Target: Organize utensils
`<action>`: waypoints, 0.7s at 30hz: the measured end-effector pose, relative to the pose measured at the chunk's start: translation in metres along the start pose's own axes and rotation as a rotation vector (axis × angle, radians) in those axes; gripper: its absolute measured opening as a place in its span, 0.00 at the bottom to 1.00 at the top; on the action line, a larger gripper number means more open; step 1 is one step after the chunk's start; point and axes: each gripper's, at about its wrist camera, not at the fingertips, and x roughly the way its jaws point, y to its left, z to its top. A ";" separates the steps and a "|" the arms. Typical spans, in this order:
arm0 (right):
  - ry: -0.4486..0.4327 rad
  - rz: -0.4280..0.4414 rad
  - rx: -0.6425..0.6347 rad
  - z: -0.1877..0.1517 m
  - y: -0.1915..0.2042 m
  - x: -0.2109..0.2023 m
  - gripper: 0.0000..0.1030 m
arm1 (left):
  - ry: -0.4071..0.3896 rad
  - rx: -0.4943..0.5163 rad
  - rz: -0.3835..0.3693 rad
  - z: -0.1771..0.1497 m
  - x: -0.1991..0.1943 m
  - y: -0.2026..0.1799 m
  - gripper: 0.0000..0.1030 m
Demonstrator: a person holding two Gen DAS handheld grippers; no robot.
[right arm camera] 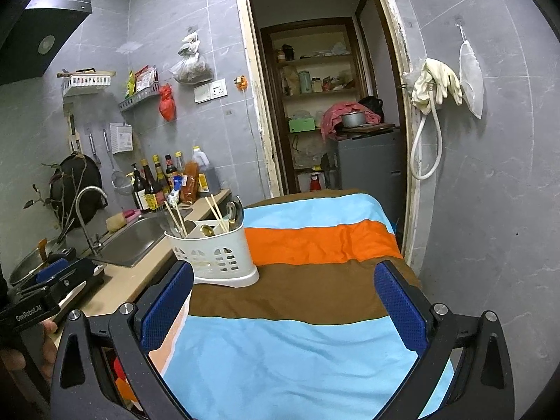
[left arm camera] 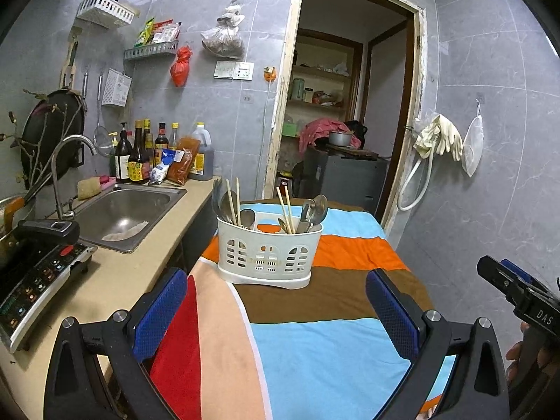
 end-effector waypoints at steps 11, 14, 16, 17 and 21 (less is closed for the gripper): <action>-0.002 0.005 -0.001 0.000 0.005 0.001 0.98 | 0.002 -0.004 0.003 -0.001 -0.001 0.002 0.99; -0.003 0.004 0.000 0.000 0.006 0.001 0.98 | 0.003 -0.006 0.003 -0.001 -0.002 0.004 0.99; -0.002 0.004 0.000 0.000 0.006 0.001 0.98 | 0.003 -0.006 0.002 -0.001 -0.002 0.004 0.99; -0.002 0.005 -0.001 0.000 0.005 0.001 0.98 | 0.003 -0.007 0.001 -0.001 -0.002 0.005 0.99; -0.001 0.006 0.000 0.000 0.004 0.001 0.98 | 0.003 -0.007 0.001 -0.002 -0.002 0.004 0.99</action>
